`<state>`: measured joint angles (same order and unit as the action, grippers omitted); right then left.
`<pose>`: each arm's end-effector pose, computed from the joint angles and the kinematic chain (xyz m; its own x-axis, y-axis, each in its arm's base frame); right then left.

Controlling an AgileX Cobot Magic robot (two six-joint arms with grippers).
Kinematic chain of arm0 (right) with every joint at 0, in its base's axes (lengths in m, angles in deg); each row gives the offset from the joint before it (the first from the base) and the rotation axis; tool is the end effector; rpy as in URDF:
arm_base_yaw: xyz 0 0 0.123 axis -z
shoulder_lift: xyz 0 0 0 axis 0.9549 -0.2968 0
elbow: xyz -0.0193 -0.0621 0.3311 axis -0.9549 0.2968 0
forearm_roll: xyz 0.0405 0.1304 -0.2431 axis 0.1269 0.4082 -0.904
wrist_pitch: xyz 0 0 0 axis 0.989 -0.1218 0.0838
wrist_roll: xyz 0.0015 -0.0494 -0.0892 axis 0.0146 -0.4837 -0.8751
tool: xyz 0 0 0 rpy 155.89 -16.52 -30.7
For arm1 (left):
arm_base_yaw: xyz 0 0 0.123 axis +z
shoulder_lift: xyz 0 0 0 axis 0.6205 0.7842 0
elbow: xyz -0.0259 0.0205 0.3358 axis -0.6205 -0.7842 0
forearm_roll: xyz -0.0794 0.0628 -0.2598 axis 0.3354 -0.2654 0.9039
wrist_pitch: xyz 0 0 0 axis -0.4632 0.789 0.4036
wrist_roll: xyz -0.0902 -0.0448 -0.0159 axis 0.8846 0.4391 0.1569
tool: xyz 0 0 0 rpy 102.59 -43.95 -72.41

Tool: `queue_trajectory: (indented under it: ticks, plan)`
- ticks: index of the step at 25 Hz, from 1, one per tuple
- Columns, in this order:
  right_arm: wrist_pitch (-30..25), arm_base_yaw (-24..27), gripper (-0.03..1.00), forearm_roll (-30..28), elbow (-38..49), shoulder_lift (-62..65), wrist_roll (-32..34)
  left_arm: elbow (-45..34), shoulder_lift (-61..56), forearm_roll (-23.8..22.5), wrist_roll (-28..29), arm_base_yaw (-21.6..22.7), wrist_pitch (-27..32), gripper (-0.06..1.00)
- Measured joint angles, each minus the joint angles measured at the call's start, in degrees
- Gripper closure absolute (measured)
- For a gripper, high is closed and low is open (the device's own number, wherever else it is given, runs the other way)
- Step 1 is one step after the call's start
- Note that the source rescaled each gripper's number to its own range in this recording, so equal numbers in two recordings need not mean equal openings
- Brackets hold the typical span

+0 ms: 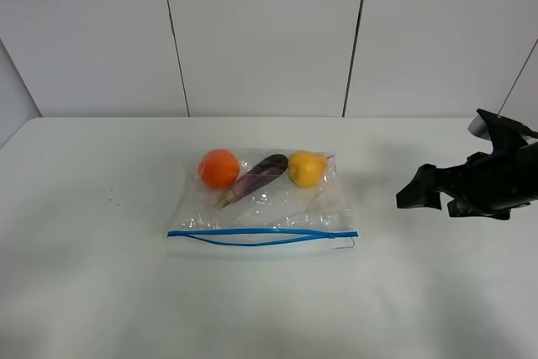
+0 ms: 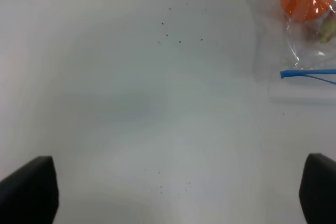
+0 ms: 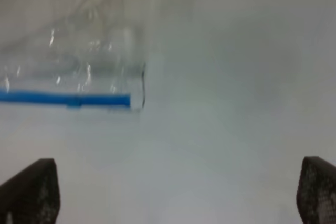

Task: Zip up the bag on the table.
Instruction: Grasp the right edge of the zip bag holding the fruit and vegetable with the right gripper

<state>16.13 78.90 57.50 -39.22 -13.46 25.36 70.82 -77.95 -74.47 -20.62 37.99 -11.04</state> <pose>0.2818 0.0145 0.2163 -0.9147 0.1150 -0.3874 -0.0587 0.9106 0.4090 -0.0231 0.0060 0.2847 -0.4498 0.0253 -0.8928 -0.0352 0.9983 0.0460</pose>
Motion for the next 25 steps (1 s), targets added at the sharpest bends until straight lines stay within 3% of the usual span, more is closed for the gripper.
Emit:
queue_trajectory:
  ticks: [5, 11, 25]
  plan:
    - [-13.85, 7.43, -0.03, 14.94, -7.67, -15.30, -16.22, 0.00, 0.00, 0.00, 0.00, 0.00, 0.00, -0.06]
    - [-26.30, 7.67, -0.03, 22.63, -14.45, -29.20, -26.78, 0.00, 0.00, 0.00, 0.00, 0.00, 0.00, -0.06]
    - [-28.59, 6.34, -0.03, 25.10, -17.27, -36.28, -28.44, 0.00, 0.00, -0.11, 0.00, 0.00, 0.00, -0.06]
